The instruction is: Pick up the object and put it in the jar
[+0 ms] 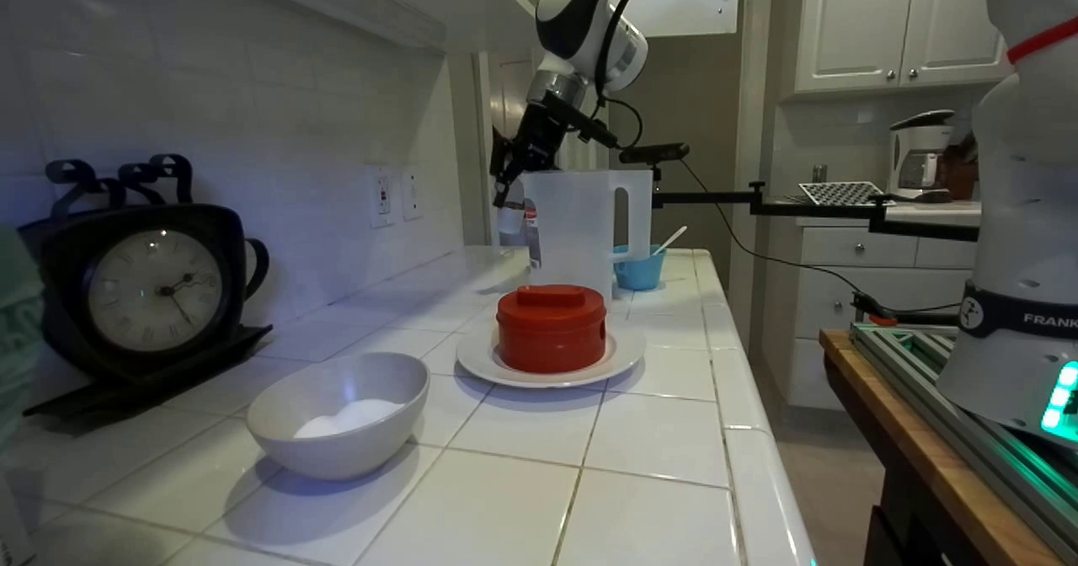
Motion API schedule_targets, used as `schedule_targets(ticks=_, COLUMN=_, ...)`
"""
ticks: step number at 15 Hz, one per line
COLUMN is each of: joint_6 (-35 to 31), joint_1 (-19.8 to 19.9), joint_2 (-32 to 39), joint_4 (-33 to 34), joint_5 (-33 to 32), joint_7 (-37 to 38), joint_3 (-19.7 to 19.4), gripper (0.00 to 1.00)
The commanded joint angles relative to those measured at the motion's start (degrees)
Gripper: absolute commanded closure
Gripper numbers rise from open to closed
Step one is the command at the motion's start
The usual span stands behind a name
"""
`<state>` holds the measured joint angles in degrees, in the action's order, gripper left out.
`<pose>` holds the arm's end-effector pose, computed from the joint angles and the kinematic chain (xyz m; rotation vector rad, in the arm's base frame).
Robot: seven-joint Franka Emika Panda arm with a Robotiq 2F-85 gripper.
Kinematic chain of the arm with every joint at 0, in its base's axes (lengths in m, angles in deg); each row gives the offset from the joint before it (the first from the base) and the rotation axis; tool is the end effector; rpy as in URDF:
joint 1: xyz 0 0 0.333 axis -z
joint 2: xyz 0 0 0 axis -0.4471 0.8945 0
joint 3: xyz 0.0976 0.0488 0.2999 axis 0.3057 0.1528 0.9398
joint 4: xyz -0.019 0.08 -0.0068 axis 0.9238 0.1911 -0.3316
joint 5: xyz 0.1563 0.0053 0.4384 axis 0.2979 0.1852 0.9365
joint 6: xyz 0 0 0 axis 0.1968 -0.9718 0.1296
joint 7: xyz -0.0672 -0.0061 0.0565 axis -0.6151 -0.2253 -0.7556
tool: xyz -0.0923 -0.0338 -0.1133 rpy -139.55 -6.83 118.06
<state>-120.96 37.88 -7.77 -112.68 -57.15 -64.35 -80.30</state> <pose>0.6685 -0.1745 0.3003 -2.6069 0.9677 -0.4217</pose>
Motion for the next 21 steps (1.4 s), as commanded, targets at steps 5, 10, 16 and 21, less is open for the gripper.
schedule_targets(ticks=5, joint_6=-5.1, joint_1=-0.6, joint_2=-14.2, joint_4=-10.8, joint_5=0.4, joint_7=-4.8, joint_3=-1.8, gripper=0.73)
schedule_targets(ticks=10, joint_6=-3.0, joint_1=-1.6, joint_2=-22.2, joint_4=-14.4, joint_5=-3.1, joint_7=-4.4, joint_3=-2.9, gripper=0.73)
schedule_targets(ticks=16, joint_6=3.7, joint_1=-4.6, joint_2=-28.7, joint_4=-15.1, joint_5=-4.6, joint_7=-5.7, joint_3=-3.2, gripper=0.73)
schedule_targets(ticks=21, joint_6=11.7, joint_1=-7.4, joint_2=-29.9, joint_4=-14.4, joint_5=-4.5, joint_7=-6.3, joint_3=-3.1, gripper=0.73)
